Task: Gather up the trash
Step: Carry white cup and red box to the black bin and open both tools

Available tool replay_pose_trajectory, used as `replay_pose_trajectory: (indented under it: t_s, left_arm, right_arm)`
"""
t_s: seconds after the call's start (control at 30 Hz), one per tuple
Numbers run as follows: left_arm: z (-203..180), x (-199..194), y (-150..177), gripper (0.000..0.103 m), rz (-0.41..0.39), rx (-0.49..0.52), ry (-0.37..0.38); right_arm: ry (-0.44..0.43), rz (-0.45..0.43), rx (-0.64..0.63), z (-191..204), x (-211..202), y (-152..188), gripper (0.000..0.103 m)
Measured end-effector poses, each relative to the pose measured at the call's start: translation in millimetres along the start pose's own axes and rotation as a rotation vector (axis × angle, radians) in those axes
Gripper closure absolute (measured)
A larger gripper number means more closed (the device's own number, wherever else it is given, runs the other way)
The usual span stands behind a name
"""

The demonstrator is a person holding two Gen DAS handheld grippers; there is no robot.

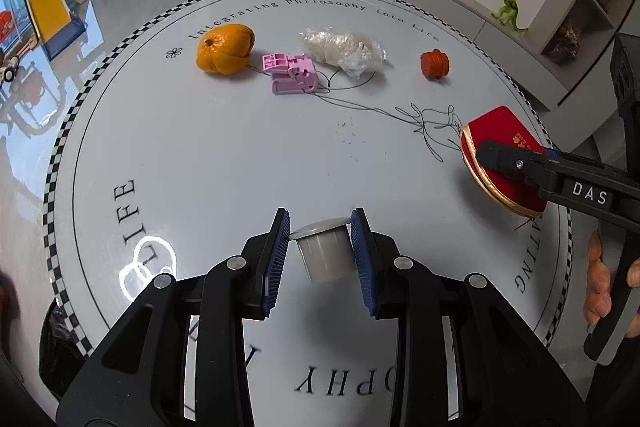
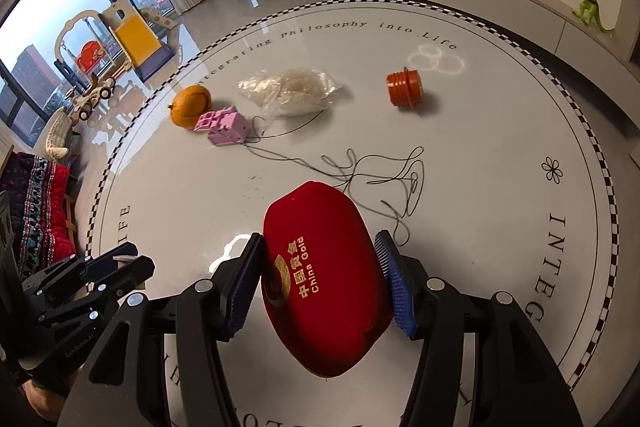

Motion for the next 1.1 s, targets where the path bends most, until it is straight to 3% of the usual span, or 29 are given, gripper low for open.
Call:
replay_pose_trajectory:
  t_s: [0.37,0.67,1.1]
  left_arm:
    - [39.6,-57.5,63.3,0.071,-0.042,-0.040,-0.033]
    - [82.9,-94.0,119.2,0.071,-0.076,-0.091,-0.091]
    - [178.0,-139.9,211.0,0.071,-0.100,-0.284,-0.215]
  right_arm:
    - [-0.066,-0.014,-0.081,79.5,-21.0,47.5,0.045]
    - [-0.143,0.011,-0.196,156.8,-15.6,86.1,0.045]
    - [-0.279,0.099,-0.400,286.7,6.6,154.6,0.044]
Point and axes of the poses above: each gripper's, at about its wrist camera, not at the fingertips, and x roughly the way its jaws point, z to its left, y to its underside, the point moved 6 cm from there along x, roughly the way its jaws point, and after that the axes turned 2 degrees about -x, right-handed, at the moved point
